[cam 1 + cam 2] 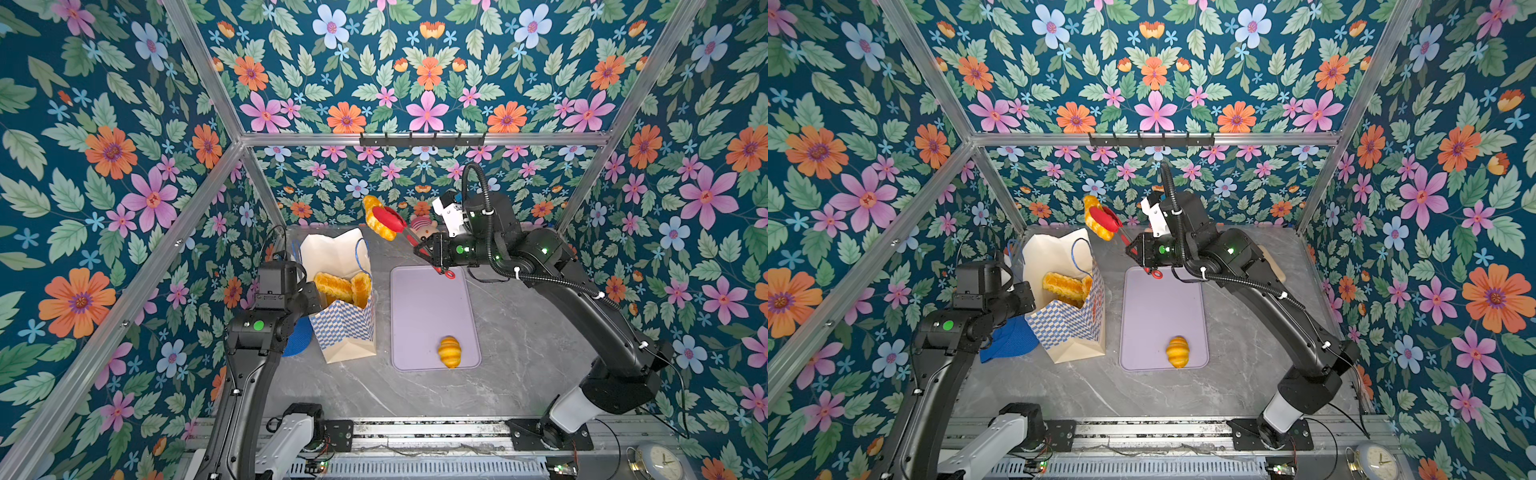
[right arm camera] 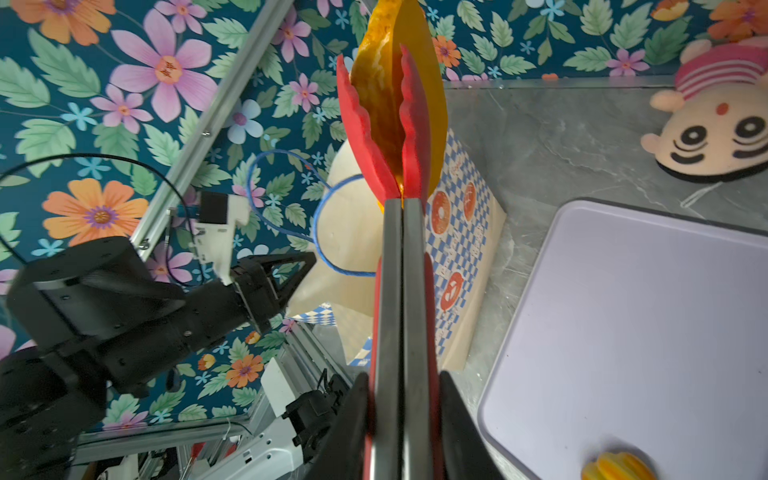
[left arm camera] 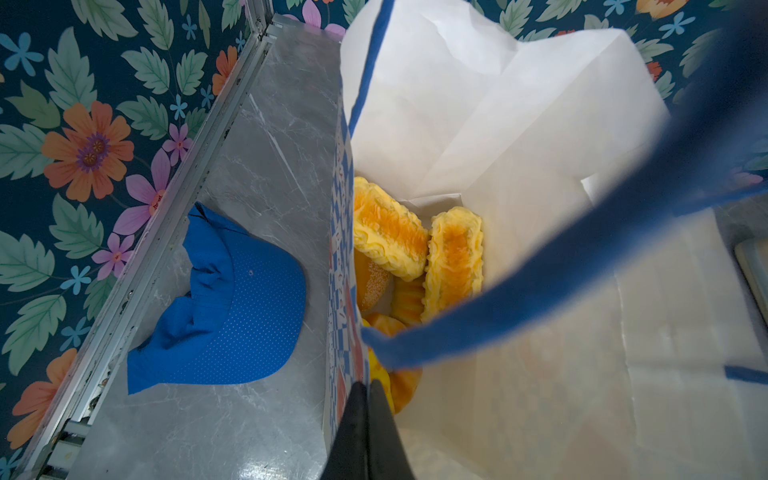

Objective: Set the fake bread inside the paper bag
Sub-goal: 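Lift the orange bread slice and carry it over the bag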

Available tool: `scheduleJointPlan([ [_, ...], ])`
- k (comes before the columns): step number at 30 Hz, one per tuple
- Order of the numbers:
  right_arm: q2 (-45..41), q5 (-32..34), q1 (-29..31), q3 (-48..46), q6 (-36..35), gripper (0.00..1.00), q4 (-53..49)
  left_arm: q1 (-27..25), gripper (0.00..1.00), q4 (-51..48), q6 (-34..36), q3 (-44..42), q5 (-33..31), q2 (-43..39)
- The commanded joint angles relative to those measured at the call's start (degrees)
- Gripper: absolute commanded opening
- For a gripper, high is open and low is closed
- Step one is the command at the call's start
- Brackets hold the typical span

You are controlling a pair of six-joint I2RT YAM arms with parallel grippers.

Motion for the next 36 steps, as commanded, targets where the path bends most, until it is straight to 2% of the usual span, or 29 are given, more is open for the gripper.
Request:
scheduleJointPlan([
  [1, 4.06, -0.52, 2.28, 6.15, -2.61, 0.24, 1.31, 0.04, 0.07, -0.01, 0.01, -0.32, 0.22, -0.1],
  [8, 14.14, 1.01, 6.43, 23.16, -3.37, 0.24, -5.05, 0.04, 0.07, 0.36, -0.13, -0.63, 0.51, 0.03],
  [12, 18.41, 1.87, 7.43, 29.55, -2.05, 0.24, -7.43, 0.04, 0.07, 0.38, -0.15, -0.63, 0.51, -0.19],
  [25, 23.21, -0.27, 7.72, 29.34, -1.66, 0.25, -10.61, 0.04, 0.07, 0.68, -0.19, -0.7, 0.77, 0.01],
  [36, 20.46, -0.19, 7.65, 21.91, -3.59, 0.28, -11.45, 0.04, 0.07, 0.6, -0.26, -0.44, 0.69, 0.12],
])
